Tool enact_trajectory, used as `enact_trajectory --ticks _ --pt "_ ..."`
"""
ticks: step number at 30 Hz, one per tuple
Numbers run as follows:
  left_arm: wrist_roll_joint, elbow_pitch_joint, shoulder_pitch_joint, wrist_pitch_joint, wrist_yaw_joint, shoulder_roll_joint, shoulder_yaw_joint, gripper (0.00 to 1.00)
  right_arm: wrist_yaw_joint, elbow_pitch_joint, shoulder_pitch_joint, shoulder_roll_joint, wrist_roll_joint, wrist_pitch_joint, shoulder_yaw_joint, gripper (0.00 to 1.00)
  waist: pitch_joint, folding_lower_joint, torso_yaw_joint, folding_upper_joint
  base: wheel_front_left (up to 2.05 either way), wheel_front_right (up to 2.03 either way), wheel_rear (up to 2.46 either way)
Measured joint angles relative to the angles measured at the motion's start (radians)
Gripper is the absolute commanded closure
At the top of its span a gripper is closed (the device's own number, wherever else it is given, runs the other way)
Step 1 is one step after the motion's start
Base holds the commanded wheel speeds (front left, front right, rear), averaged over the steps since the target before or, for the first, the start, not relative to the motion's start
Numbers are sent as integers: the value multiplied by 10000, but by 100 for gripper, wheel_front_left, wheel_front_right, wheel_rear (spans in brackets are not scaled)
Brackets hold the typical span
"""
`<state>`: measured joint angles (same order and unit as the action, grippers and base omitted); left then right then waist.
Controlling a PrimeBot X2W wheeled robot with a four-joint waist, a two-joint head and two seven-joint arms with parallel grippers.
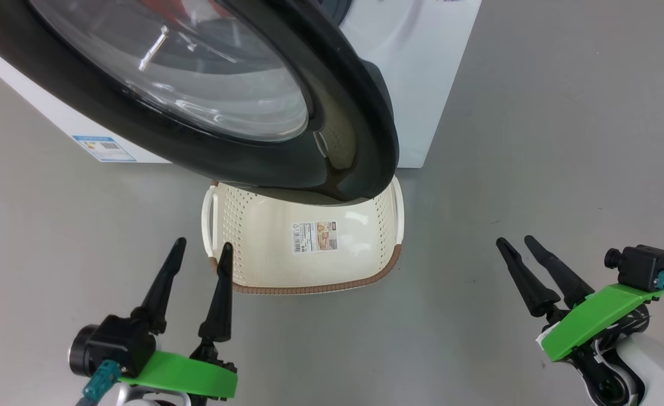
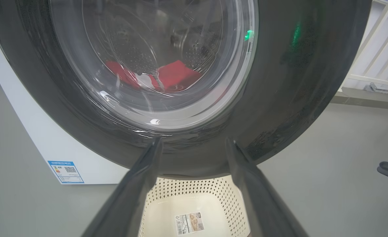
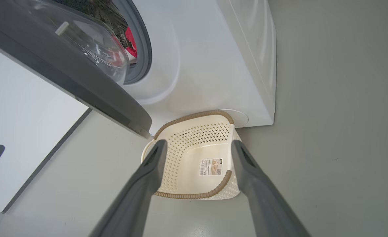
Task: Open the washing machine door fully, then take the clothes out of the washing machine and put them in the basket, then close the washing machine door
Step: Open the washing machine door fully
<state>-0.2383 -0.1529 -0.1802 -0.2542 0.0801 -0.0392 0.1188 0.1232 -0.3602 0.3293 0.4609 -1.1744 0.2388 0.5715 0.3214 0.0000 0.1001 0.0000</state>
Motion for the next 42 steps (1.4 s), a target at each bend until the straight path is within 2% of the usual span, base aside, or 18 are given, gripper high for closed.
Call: enact_trajectory --ticks 3,8,13,23,29,42 --pt "0 -19 0 0 0 0 -13 0 0 -82 12 0 550 92 -144 0 0 0 7 0 0 0 0" --pt "0 -46 1 0 2 0 -56 0 0 144 -207 -481 2460 136 -1843 0 14 0 2 0 0 0 0" --pt "-2 -81 1 0 2 0 -56 0 0 451 -1192 -1279 4320 165 -3219 0 29 0 34 0 0 0 0" --pt "-2 -88 -3 0 8 0 -63 0 10 1643 -1992 -2615 6834 165 -5647 0 110 0 66 0 0 0 0" --pt "-2 -94 -7 0 10 0 -50 0 10 2075 -2453 -3080 7620 165 -6257 0 84 0 125 0 0 0 0" --pt "-4 -100 -6 0 10 0 -6 0 12 1996 -2878 -3292 7979 165 -6259 0 14 0 160 0 0 0 0"
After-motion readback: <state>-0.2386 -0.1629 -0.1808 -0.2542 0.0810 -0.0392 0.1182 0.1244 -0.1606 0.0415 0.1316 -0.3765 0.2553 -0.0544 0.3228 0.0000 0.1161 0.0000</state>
